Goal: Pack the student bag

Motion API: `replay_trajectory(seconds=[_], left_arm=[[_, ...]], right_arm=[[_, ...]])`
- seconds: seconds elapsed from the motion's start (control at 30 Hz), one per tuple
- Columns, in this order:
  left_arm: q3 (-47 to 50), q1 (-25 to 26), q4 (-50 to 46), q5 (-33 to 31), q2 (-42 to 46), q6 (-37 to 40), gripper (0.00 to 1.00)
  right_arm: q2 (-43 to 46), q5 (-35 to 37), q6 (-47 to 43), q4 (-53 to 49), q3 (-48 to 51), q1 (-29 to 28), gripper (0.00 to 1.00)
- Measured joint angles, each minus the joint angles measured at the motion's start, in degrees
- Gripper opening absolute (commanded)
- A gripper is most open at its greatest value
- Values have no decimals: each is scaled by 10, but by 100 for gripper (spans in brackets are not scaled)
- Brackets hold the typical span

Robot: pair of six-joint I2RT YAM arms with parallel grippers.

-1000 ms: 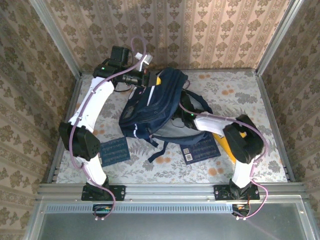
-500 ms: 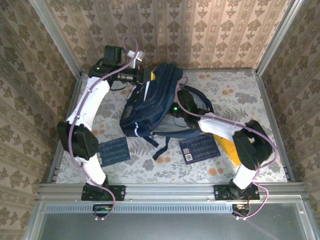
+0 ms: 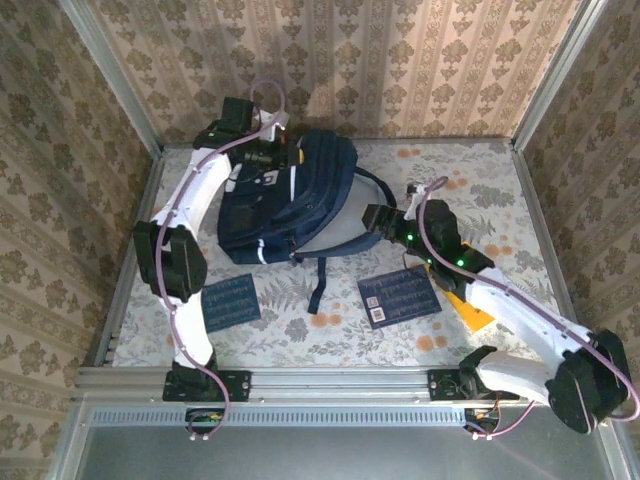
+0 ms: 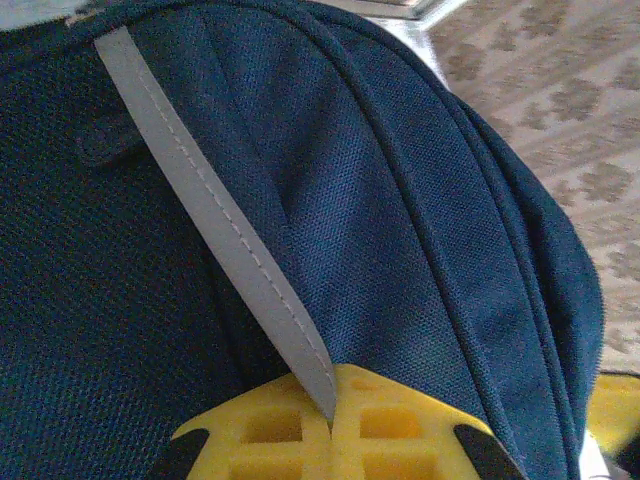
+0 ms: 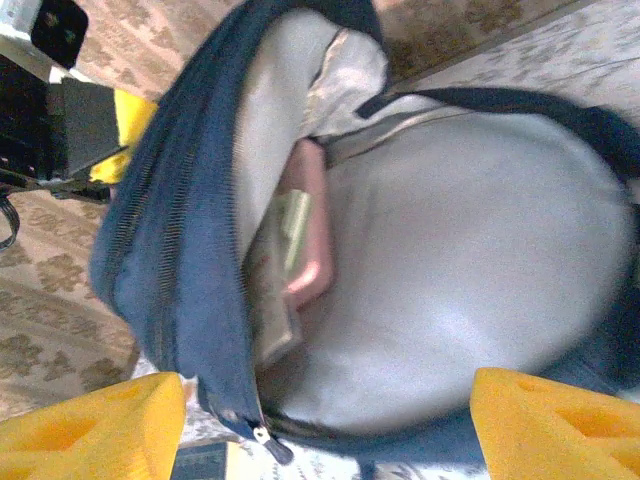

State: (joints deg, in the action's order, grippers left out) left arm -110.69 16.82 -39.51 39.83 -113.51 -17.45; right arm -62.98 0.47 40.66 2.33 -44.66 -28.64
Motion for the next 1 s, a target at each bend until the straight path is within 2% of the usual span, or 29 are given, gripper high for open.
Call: replay_trajectory(seconds=[0.1, 0.2, 0.27, 0.37, 0.53, 0.8, 0.9, 1.0], left_arm=[[-5, 0, -4, -38, -22, 6, 3], [-5, 0, -10, -59, -39, 6, 20], [-2, 3, -7, -61, -45, 3, 36], [10, 12, 7, -55, -45, -10, 51], [45, 43, 31, -52, -26, -31, 59], [114, 127, 75, -61, 85, -43, 62], [127, 151, 101, -59, 108, -50, 63], [142, 158, 121, -58, 113, -53, 63]], right_arm=[[22, 49, 5, -72, 3, 13, 75], [23, 101, 17, -145, 12, 31, 75], [12, 129, 22, -197, 13, 43, 75], [-14, 142, 28, -250, 13, 64, 75], [-47, 134, 30, -288, 24, 108, 76], [-73, 142, 60, -329, 43, 216, 84], [-99, 154, 79, -338, 45, 256, 82], [-119, 127, 66, -316, 57, 262, 79]])
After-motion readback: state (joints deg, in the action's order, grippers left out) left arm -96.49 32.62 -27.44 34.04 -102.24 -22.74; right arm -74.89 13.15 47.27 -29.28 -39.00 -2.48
